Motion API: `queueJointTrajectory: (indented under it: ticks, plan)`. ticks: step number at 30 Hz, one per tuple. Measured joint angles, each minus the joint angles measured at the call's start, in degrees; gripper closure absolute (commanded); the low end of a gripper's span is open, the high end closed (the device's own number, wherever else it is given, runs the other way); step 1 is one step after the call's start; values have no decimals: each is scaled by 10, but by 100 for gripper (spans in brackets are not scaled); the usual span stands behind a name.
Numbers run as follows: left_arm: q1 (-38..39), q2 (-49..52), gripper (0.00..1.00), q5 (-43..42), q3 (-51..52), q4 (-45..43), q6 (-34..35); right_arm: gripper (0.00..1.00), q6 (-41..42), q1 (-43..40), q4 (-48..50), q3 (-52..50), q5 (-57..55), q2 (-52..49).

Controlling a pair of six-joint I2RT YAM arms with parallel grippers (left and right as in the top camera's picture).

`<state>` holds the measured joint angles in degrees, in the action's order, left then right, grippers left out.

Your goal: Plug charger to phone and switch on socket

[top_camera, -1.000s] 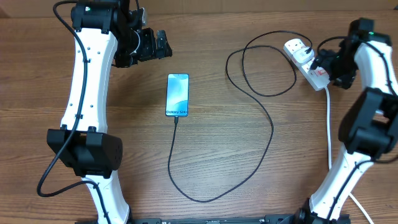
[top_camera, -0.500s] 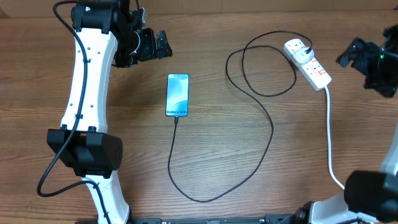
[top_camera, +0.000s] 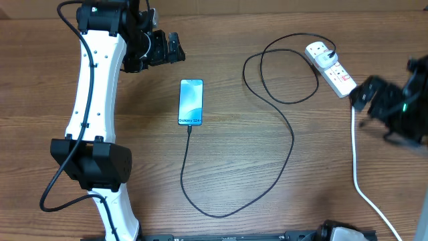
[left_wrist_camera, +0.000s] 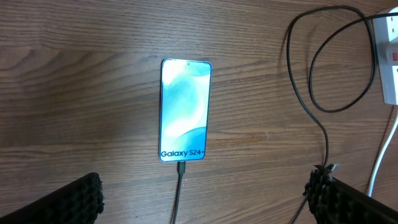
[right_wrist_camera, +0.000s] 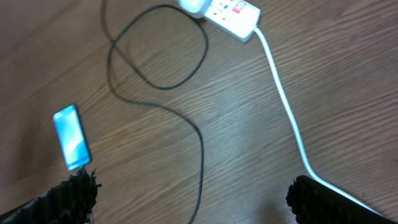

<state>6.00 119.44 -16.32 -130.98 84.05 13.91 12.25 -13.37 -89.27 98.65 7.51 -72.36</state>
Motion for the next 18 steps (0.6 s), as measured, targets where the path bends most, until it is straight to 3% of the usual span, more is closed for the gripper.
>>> queueJointTrajectory:
  ticks: [9,18]
  plan:
    - [0,0,0,0,0,0,0,0,49,11,-80,-54,4,156]
    - [0,0,0,0,0,0,0,0,73,11,-80,-54,21,173]
